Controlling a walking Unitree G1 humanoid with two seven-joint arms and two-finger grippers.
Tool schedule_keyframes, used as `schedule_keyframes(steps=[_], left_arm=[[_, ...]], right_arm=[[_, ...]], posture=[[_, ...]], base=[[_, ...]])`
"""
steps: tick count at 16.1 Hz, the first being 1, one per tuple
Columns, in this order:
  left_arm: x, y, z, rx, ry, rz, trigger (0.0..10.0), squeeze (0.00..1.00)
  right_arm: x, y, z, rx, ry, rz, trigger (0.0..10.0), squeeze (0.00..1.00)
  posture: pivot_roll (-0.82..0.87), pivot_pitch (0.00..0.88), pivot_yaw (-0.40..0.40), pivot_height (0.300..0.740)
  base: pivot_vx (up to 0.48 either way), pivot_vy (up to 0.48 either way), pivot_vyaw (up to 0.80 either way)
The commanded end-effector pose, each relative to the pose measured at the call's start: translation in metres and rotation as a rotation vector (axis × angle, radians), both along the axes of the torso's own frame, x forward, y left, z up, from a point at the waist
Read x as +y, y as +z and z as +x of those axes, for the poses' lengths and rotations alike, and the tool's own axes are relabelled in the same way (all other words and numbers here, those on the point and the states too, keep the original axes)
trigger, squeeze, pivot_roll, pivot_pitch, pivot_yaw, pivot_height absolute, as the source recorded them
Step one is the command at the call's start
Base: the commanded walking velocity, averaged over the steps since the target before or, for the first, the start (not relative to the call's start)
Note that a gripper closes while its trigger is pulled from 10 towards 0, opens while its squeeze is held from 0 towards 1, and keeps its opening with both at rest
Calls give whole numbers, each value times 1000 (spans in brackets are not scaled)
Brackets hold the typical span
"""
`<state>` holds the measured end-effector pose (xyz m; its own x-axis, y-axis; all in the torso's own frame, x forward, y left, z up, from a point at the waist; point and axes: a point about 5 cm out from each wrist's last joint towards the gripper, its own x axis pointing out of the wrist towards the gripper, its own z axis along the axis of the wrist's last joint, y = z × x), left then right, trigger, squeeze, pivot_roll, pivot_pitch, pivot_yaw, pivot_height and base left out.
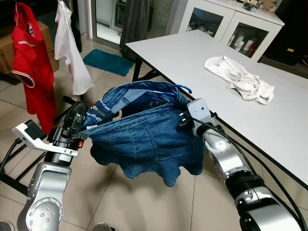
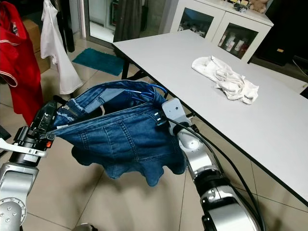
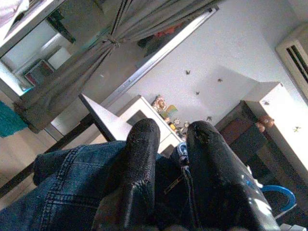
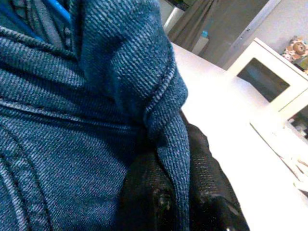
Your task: Hang hanger
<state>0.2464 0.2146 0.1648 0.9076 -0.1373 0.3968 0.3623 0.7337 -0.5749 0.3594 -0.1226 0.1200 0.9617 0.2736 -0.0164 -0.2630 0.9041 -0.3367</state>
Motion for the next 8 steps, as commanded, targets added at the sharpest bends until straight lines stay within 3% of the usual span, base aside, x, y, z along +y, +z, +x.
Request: schedule_keyframes(steps=[1,3,7,8], left_arm=[[36,15,-15,-93,184,0,10000,1000],[46,20,-17,-133,262,-84,10000,1000],[46,23,-15,-155,264,-148,10000,1000],[37,21,-11,-112,223,-88,6706,1000]], right_arm=[[-100,-10,-4,69,-456,22,0,0],[-103,-12,-5,73,-468,33,0,0],[-96,-11,-4,63,-440,61,0,0],[-87,-11,-3,57,-391,87,0,0]], posture=[[231,82,-180,740],[230,80,-178,740],[227,74,-172,740],[225,72,-170,740]], base=[[0,0,0],[0,0,0],[0,0,0],[0,0,0]])
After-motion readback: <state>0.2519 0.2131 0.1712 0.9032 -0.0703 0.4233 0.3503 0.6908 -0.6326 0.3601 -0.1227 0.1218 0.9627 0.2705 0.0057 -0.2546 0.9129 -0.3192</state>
